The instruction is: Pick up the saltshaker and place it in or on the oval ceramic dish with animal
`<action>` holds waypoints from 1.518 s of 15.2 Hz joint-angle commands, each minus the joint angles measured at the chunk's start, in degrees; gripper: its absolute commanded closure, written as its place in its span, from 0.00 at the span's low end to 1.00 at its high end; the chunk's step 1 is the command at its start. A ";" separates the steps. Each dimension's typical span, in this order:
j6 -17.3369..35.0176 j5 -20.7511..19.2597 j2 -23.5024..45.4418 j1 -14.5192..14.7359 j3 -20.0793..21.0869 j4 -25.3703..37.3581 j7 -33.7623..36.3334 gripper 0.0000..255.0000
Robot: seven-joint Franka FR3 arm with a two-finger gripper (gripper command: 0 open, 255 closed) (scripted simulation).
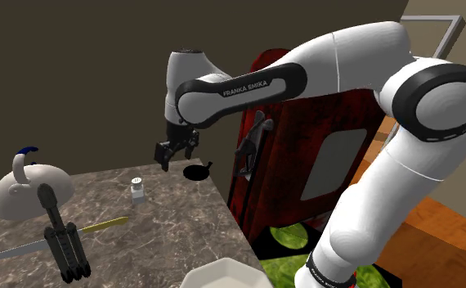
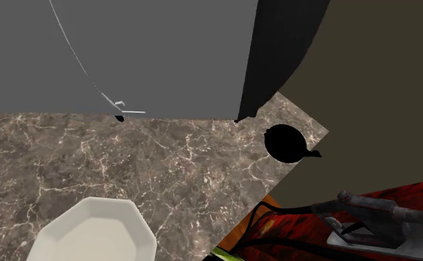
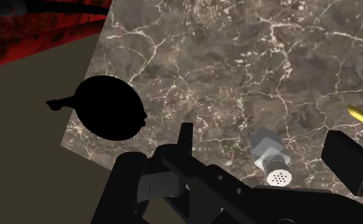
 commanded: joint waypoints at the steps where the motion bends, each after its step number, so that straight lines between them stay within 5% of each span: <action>1: 1.95 -1.82 4.81 0.18 1.05 2.91 2.09 0.00; 10: 6.07 -11.01 24.52 3.54 2.04 17.82 10.05 0.00; 23: 10.51 -12.80 27.98 4.02 1.24 16.61 11.17 0.00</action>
